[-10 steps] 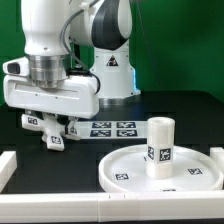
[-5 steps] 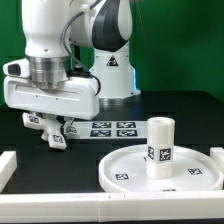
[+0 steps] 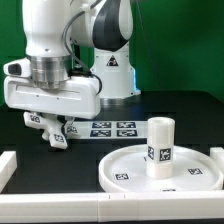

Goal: Assemble round table

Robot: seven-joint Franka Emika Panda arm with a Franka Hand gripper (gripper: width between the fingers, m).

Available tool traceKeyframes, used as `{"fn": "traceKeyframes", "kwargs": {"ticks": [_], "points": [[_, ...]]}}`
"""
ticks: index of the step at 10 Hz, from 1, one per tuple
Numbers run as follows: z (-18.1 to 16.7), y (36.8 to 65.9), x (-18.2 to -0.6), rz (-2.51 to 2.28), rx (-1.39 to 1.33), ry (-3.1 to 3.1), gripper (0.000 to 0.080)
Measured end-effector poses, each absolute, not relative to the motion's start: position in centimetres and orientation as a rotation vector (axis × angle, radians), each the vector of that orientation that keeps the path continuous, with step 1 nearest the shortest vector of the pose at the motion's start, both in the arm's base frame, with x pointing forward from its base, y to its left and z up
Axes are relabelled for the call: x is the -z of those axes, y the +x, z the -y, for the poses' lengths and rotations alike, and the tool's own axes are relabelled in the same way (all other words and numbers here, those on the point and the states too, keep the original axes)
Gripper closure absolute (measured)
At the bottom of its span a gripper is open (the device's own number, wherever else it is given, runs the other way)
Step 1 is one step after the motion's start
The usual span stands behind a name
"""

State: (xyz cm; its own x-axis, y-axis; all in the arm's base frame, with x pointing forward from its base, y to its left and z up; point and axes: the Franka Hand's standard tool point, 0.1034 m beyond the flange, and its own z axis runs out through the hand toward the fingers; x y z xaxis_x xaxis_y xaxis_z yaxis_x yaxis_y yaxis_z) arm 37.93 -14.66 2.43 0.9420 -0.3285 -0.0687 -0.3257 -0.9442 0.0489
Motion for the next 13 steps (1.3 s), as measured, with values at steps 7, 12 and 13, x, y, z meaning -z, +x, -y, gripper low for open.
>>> {"fn": "traceKeyframes", "kwargs": {"ticks": [7, 12, 13], "points": [[12.5, 39.5, -5.7, 0.436, 0.047, 3.164, 0.0390], [7.7, 41.4, -7.6, 0.493, 0.073, 3.297, 0.0390], [8.1, 41.2, -7.4, 0.494, 0.064, 3.288, 0.0390]]}}
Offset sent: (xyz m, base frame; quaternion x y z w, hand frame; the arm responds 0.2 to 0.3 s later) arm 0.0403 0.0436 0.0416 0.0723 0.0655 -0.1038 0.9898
